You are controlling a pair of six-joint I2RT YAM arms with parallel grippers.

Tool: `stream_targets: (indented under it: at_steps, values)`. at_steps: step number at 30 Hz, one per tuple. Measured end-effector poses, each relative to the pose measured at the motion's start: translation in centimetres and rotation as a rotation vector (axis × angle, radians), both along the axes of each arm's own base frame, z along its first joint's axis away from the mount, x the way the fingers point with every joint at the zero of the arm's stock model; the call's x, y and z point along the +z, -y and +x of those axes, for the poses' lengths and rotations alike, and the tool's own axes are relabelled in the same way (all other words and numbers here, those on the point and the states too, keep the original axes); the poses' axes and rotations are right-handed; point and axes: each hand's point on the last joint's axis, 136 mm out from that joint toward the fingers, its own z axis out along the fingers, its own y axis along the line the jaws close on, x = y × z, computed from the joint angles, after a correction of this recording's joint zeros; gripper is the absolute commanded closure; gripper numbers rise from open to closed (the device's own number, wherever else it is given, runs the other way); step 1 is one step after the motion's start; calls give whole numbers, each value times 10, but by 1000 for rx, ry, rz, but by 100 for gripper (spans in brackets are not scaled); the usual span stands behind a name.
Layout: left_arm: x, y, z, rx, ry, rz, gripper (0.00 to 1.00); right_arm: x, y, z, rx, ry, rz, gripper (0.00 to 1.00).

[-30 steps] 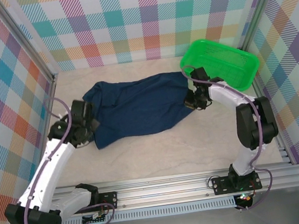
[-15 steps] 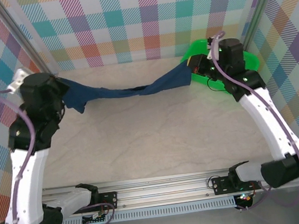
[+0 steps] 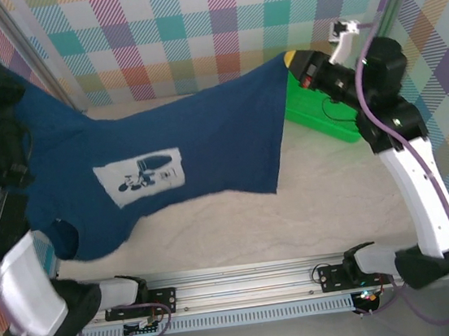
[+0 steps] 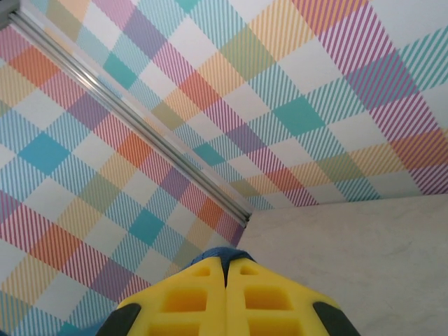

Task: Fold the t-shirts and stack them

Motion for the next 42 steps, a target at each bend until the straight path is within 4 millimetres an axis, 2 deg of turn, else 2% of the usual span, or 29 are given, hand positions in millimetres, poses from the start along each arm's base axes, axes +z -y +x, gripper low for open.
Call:
stream_targets:
  at_steps: [2, 3, 5, 7, 10, 12, 14, 16, 18, 20, 22, 24, 25, 27, 29, 32, 35, 38, 40, 42]
  values:
    - [-29, 3, 53, -4, -108, 4, 100, -17, -12, 30, 20, -58, 8, 100]
    - [-51, 2, 83, -7, -178, 0, 100, -33, -19, 47, 29, -102, 7, 100]
    - [-97, -2, 139, -23, -308, -19, 100, -62, -32, 77, 45, -178, 1, 100]
    - [-158, -10, 192, -46, -457, -54, 100, -93, -44, 105, 60, -254, -6, 100]
    - [-216, -22, 234, -82, -582, -113, 100, -124, -56, 135, 77, -325, -10, 100]
    - [-227, -27, 244, -107, -598, -142, 100, -130, -60, 149, 78, -338, -12, 100]
    - [-214, -28, 243, -132, -561, -163, 100, -125, -63, 158, 77, -326, -11, 100]
    - [-173, -25, 233, -163, -454, -161, 100, -107, -63, 162, 73, -292, -5, 100]
    - [-129, -21, 216, -184, -331, -152, 100, -82, -60, 161, 61, -239, 7, 100]
    - [-83, -18, 184, -193, -208, -136, 100, -47, -54, 157, 48, -161, 24, 100]
    - [-49, -16, 150, -194, -118, -120, 100, -18, -47, 152, 34, -96, 40, 100]
    - [-21, -13, 114, -197, -40, -105, 100, 2, -38, 148, 20, -50, 53, 100]
    - [-9, -11, 93, -199, -7, -98, 100, 8, -34, 146, 15, -37, 56, 100]
    - [0, -8, 64, -200, 15, -93, 100, 12, -31, 143, 11, -32, 58, 100]
    - [-13, -6, 44, -200, -18, -101, 100, 2, -28, 143, 11, -58, 51, 100]
    - [-72, -4, 28, -198, -155, -152, 100, -46, -27, 137, 10, -169, 25, 100]
    - [-168, 0, 20, -195, -359, -246, 100, -129, -24, 122, 4, -352, -15, 100]
    - [-301, 11, 8, -202, -630, -372, 100, -225, -21, 97, 1, -566, -60, 100]
    - [-402, 24, -9, -212, -832, -477, 100, -291, -20, 77, 8, -722, -94, 100]
    - [-488, 40, -34, -212, -1024, -570, 100, -345, -21, 59, 17, -855, -132, 100]
